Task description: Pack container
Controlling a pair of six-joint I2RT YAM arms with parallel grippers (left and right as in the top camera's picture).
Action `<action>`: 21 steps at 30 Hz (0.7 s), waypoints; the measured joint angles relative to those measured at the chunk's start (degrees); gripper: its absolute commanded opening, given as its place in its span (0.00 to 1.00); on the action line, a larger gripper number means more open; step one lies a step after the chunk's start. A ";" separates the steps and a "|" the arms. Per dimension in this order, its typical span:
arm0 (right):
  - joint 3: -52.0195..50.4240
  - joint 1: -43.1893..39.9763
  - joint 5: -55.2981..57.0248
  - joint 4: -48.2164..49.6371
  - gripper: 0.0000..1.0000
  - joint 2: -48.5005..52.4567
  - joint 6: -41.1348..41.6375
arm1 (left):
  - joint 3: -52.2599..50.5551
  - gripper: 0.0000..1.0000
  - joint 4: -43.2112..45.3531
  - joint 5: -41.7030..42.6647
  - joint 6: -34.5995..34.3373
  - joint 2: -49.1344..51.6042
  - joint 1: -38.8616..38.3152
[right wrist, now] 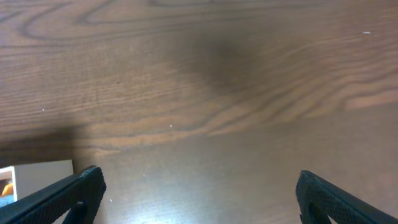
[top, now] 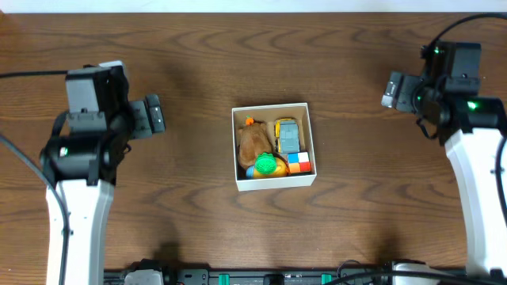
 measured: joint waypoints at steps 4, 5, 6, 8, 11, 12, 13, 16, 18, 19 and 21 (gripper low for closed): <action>-0.39 0.00 1.14 -2.60 0.98 -8.13 0.94 | -1.49 0.98 -0.48 1.92 1.64 -7.34 0.00; -0.94 0.00 1.29 -2.82 0.98 -11.13 1.18 | -2.47 0.98 -0.52 2.40 1.86 -10.05 0.00; -1.62 0.00 1.40 -2.82 0.98 -13.42 1.38 | -3.39 0.98 -0.59 2.71 1.95 -12.13 0.00; -4.92 0.00 1.68 -2.36 0.96 -19.98 1.62 | -5.99 0.98 -0.52 3.13 2.16 -16.92 0.00; -12.50 0.02 2.36 -1.73 0.91 -29.51 1.95 | -11.69 0.98 -0.07 4.61 2.99 -24.79 0.00; -14.88 0.00 2.47 -1.95 0.91 -31.82 1.97 | -14.14 0.98 -0.24 5.22 3.15 -27.52 0.00; -17.84 0.00 2.54 -1.90 0.92 -35.06 2.14 | -16.50 0.98 -0.15 5.64 3.15 -30.25 0.00; -26.05 0.00 2.51 -2.62 0.99 -44.09 3.19 | -22.47 0.98 -0.44 6.62 2.64 -36.85 0.00; -30.08 0.02 2.64 -3.45 0.99 -49.83 3.74 | -25.73 0.98 -0.48 7.17 1.36 -40.79 0.00; -31.74 0.02 2.64 -3.52 0.99 -52.54 4.26 | -27.02 0.98 -0.52 7.30 0.63 -42.56 0.00; -33.83 0.00 2.71 -3.50 0.99 -56.39 5.11 | -28.87 0.98 -0.55 7.41 -0.37 -45.22 0.00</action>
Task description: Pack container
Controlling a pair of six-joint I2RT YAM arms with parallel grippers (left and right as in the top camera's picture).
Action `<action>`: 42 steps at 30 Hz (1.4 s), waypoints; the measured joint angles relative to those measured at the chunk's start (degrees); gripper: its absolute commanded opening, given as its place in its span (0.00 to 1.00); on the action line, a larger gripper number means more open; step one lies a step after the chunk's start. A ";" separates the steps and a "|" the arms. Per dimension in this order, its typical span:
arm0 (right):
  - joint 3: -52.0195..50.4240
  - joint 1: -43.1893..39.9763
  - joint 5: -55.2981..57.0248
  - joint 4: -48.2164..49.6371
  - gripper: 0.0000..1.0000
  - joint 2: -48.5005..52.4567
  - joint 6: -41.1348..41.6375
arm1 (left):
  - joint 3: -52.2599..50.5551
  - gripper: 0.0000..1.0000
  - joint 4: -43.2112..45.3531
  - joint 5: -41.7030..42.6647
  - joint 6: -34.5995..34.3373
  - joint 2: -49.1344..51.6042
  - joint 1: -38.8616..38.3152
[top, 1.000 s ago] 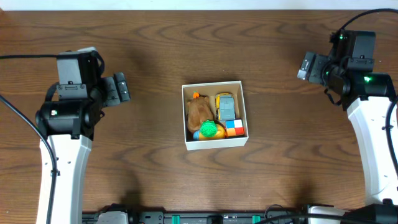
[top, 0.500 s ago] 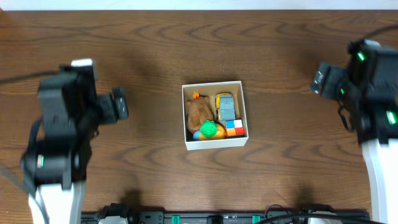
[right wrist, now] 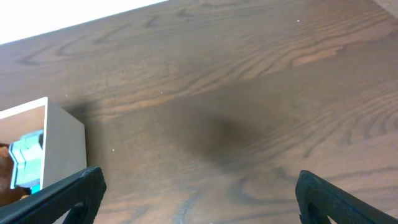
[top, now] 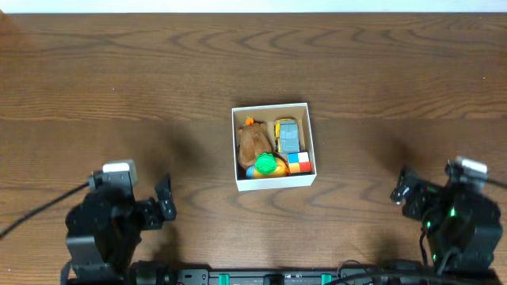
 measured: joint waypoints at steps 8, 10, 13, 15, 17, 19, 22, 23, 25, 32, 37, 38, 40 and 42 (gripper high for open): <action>-1.99 0.02 -0.68 -1.49 0.99 -3.50 1.20 | -0.94 0.98 -0.13 0.20 -1.36 -0.98 0.00; -2.01 0.02 -0.90 -1.90 0.99 -3.50 1.22 | -0.92 0.98 -0.52 0.20 -1.44 -0.96 0.00; -2.01 0.02 -1.25 -2.21 0.99 -3.50 1.22 | -0.94 0.98 -0.92 0.17 -1.64 -0.96 0.00; -2.01 0.02 -1.38 -2.34 0.99 -3.50 1.22 | -0.94 0.98 -0.94 0.20 -1.68 -0.96 0.00; -2.01 0.02 -1.49 -2.34 0.99 -3.50 1.25 | -0.94 0.98 -0.96 0.20 -1.70 -0.94 0.00; -2.01 0.02 -1.55 -2.34 0.99 -3.50 1.25 | -0.94 0.98 -0.96 0.20 -1.88 -0.94 0.00; -2.01 0.02 -1.57 -2.34 0.99 -3.50 1.25 | -0.94 0.98 -0.96 0.20 -2.10 -0.94 0.00; -2.01 0.02 -1.57 -2.34 0.99 -3.50 1.25 | -0.94 0.98 -0.96 0.17 -2.10 -0.94 0.00; -2.01 0.00 -1.57 -2.56 0.99 -3.50 1.22 | -0.94 0.98 -0.96 0.20 -2.10 -0.94 0.00; -5.16 0.94 -2.19 -0.20 0.99 -7.65 -1.95 | -0.94 0.98 -1.07 0.17 -2.12 -0.94 0.00; -14.60 1.29 -4.24 9.57 0.99 -17.33 -6.45 | -1.03 0.98 -1.09 0.20 -2.23 -0.92 0.00; -16.59 1.29 -4.59 11.93 0.99 -18.93 -6.97 | -1.07 0.98 -1.09 0.20 -2.25 -0.92 0.00; -20.39 1.29 -5.29 17.29 0.99 -21.77 -7.82 | -1.14 0.98 -1.11 0.20 -2.27 -0.92 0.00; -23.91 1.33 -5.64 23.96 0.99 -23.12 -8.35 | -1.14 0.98 -1.09 0.17 -2.27 -0.92 0.00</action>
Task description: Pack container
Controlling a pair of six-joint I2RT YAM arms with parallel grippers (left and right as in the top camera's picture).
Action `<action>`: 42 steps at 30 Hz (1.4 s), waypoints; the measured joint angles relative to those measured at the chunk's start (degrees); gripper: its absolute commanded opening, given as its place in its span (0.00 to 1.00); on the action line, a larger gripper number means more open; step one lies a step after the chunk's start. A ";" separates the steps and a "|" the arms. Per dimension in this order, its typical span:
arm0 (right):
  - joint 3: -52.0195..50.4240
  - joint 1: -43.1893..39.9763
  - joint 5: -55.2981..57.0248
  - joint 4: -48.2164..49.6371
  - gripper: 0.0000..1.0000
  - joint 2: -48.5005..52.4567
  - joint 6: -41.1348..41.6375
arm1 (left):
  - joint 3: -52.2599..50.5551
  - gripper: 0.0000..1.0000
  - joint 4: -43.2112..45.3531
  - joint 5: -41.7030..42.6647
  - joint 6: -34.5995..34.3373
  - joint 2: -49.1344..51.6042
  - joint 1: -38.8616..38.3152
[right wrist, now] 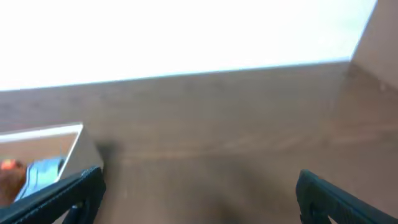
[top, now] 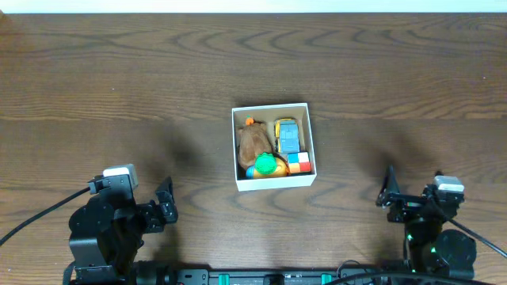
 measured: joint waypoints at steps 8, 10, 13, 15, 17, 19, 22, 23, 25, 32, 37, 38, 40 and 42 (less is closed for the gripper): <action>-12.70 2.99 -1.16 23.50 0.99 -0.48 -3.58 | -0.09 0.98 0.00 0.02 0.00 0.00 0.00; -15.54 3.34 -1.31 26.10 0.99 -0.48 -4.33 | -0.09 0.98 0.00 0.00 0.00 0.00 0.00; -18.25 3.52 -1.36 25.90 0.99 -0.46 -4.90 | -0.09 0.98 -0.02 0.02 0.00 0.00 0.00; -18.73 3.65 -1.25 23.91 0.99 -0.44 -5.09 | -0.09 0.98 -0.02 0.02 0.00 0.00 0.00; -18.71 3.82 -1.20 23.54 0.99 -0.44 -5.29 | -0.09 0.98 -0.02 0.02 0.00 0.00 0.00; -18.71 3.85 -1.27 23.52 0.99 -0.44 -5.42 | -0.09 0.98 -0.02 0.02 0.00 0.00 0.00; -18.71 3.87 -1.29 23.52 0.99 -0.44 -5.66 | -0.09 0.98 -0.02 0.02 0.00 0.00 0.00; -18.71 3.87 -1.29 23.52 0.99 -0.44 -5.77 | -0.09 0.98 -0.02 0.02 0.00 0.00 0.00; -18.71 3.87 -1.29 23.52 0.99 -0.44 -5.79 | -0.09 0.98 -0.02 0.00 0.00 0.00 0.00; -18.71 3.87 -1.29 23.52 0.99 -0.44 -5.81 | -0.09 0.98 -0.02 0.02 0.00 0.00 0.00; -18.71 3.87 -1.29 23.52 0.99 -0.44 -5.81 | -0.09 0.98 -0.02 0.02 0.00 0.00 0.00; -18.71 3.87 -1.29 23.52 0.99 -0.44 -5.81 | -0.09 0.98 -0.02 0.02 0.00 0.00 0.00; -18.71 3.87 -1.29 23.52 0.99 -0.44 -5.81 | -0.09 0.98 -0.02 0.02 0.00 0.00 0.00; -18.71 3.87 -1.29 23.52 0.99 -0.44 -5.81 | -0.09 0.98 -0.02 0.02 0.00 0.00 0.00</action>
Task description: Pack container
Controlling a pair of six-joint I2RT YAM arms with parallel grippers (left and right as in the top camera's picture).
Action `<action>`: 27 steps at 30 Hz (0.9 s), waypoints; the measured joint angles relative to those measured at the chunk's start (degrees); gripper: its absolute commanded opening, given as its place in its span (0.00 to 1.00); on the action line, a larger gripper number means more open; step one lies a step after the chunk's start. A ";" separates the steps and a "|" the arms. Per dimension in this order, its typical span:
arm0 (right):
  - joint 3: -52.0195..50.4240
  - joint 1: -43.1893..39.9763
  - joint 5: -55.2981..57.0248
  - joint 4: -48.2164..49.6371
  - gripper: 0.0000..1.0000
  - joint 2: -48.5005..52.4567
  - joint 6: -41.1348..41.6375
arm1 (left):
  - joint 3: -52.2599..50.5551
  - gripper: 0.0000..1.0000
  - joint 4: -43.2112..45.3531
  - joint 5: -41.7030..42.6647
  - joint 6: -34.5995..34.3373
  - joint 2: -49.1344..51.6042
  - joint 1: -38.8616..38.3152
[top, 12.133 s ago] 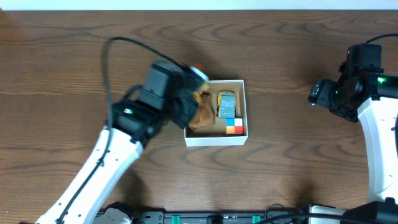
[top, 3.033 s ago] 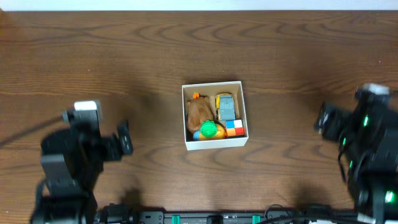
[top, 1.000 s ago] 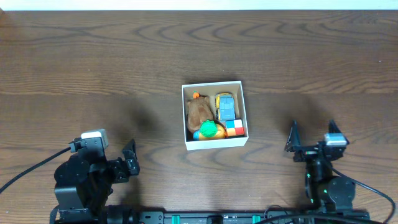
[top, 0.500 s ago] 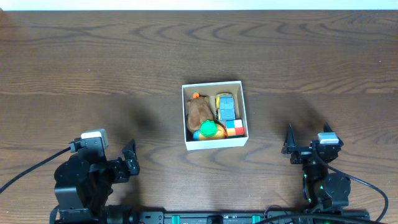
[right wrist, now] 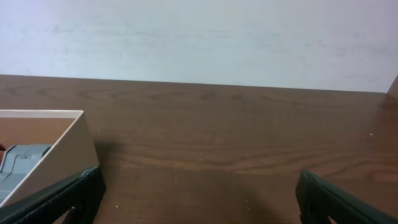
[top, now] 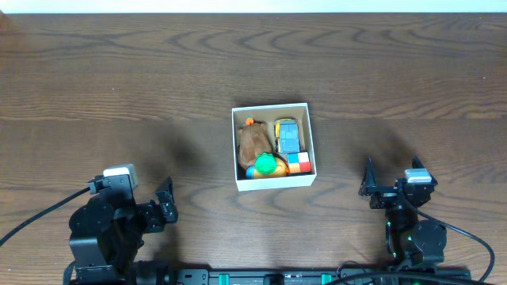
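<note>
A white box (top: 273, 182) sits mid-table, filled with a brown plush toy (top: 253, 142), a toy car (top: 287, 134), a colourful cube (top: 299, 162) and a green and yellow toy (top: 269, 165). My left gripper (top: 164, 204) rests at the front left, fingers apart, holding nothing. Folded back at the front right, my right gripper (top: 369, 187) is open and empty. In the right wrist view the fingers (right wrist: 74, 193) stand wide apart, the gripper (right wrist: 199, 196) looks level across the table, and the box wall (right wrist: 59, 155) is at the left.
Brown wooden table (top: 396, 71) all round the box. A pale wall (right wrist: 199, 37) rises behind the table's far edge. A black rail with green parts (top: 277, 277) runs along the front edge between the arm bases.
My right arm has folded a little further back, its gripper shifted slightly left. The wrist camera now looks level at the far wall. The left arm and the box stay as they were.
Both arms were stretched out over the table on either side of the packed box, grippers open. Then both were pulled back to the front edge. The right arm kept folding down, its view tilting up from the tabletop to the wall. The box's contents never changed.
</note>
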 measured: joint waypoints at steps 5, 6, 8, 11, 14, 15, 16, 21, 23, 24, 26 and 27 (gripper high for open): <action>0.00 0.00 0.00 0.00 0.99 0.00 0.00 | 0.00 0.98 -0.13 -0.22 0.24 0.00 0.00; 0.00 0.00 0.00 0.00 0.99 0.00 0.00 | 0.00 0.98 -0.46 -0.26 0.33 0.00 0.00; 0.00 0.00 0.00 0.00 0.99 0.00 0.00 | 0.00 0.98 -1.92 -0.44 0.68 0.00 0.00; 0.00 0.00 0.00 -0.02 0.99 0.00 0.00 | -0.72 0.98 -2.64 -0.46 1.18 -0.52 0.00; 0.00 0.00 -0.02 -0.04 0.99 0.00 -0.02 | -3.78 0.98 -1.62 -0.48 2.36 -3.78 0.00; 0.00 0.00 0.00 -0.02 0.99 0.02 -0.02 | -5.07 0.98 -1.05 -0.48 2.86 -5.14 0.00; 0.00 0.00 0.00 -0.02 0.99 0.00 -0.02 | -6.95 0.98 0.55 -0.48 3.41 -6.97 0.00; 0.00 0.00 0.00 -0.02 0.99 0.00 -0.13 | -17.46 0.98 11.85 -0.48 6.10 -14.73 0.02; 0.00 0.00 -0.02 -0.02 0.99 0.00 -0.17 | -21.62 0.98 18.14 -0.48 6.73 -16.90 0.24; 0.00 0.00 0.00 -0.02 0.99 0.00 -0.17 | -23.82 0.98 22.18 -0.48 7.10 -17.84 0.42; 0.00 0.00 -0.02 -0.02 0.99 0.00 -0.17 | -28.39 0.98 31.52 -0.48 7.52 -19.50 0.79; 0.00 0.00 0.00 -0.02 0.99 0.00 -0.17 | -29.97 0.98 34.38 -0.48 7.58 -19.98 0.92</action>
